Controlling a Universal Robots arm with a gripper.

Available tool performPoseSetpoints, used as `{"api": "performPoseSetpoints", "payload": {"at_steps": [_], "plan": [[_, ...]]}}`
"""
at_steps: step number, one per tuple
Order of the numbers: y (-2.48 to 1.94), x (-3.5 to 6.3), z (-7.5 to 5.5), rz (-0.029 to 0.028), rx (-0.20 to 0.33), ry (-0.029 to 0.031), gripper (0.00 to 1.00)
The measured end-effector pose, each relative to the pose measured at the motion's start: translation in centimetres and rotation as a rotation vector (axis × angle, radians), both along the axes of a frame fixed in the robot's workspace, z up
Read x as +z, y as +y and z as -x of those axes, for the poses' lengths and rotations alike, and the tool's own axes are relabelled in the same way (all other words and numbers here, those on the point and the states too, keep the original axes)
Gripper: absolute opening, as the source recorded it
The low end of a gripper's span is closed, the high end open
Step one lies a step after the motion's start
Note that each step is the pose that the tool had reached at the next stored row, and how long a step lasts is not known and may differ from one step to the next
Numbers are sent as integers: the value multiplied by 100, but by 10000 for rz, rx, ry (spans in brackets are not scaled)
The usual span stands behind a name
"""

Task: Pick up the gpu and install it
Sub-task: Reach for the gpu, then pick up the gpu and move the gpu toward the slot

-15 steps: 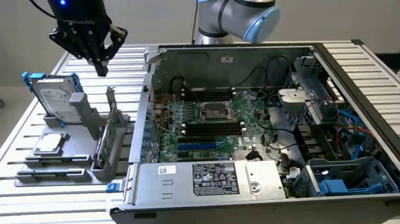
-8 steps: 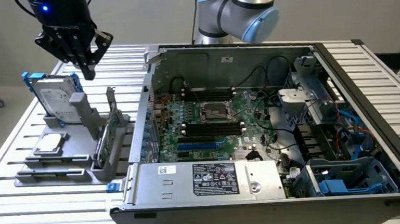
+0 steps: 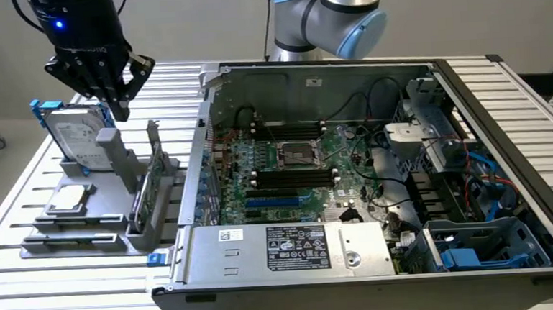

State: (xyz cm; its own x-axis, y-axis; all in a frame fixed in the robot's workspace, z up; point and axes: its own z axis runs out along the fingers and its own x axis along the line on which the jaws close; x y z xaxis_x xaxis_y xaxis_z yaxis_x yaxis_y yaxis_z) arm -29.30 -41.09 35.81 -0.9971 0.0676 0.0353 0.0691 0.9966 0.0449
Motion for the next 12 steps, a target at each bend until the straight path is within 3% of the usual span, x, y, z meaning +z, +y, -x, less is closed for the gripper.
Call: {"api": "performPoseSetpoints", "payload": {"at_steps": [12], "plan": [[0, 0, 0, 1, 0, 1, 12]]}}
